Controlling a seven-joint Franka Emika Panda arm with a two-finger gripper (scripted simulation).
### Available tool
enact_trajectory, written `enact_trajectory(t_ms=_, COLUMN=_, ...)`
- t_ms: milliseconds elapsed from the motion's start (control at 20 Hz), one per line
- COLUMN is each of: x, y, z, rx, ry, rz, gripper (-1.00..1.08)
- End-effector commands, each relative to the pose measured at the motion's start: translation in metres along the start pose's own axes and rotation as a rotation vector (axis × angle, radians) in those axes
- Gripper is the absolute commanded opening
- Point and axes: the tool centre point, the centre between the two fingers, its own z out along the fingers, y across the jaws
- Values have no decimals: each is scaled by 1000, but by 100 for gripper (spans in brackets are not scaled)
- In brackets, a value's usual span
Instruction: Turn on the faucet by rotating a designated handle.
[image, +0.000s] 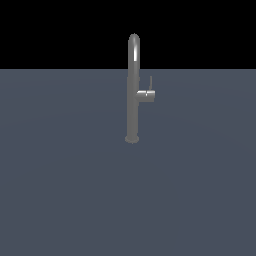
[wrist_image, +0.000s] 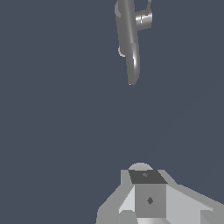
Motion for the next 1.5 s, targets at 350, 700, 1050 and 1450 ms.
enact_trajectory(t_ms=350, x=55, y=-7, z=0, rx=131, ry=-135, rz=136, gripper=-100)
enact_trajectory(t_ms=700, x=98, y=-7, z=4, rx=233, ry=-239, rz=240, gripper=-100)
enact_trajectory(t_ms=1050, x=141, y=-3, z=13, rx=339, ry=-347, rz=346, gripper=-100)
enact_trajectory(t_ms=1450, x=189, y=6, z=30, rx=468, ry=-477, rz=474, gripper=-100)
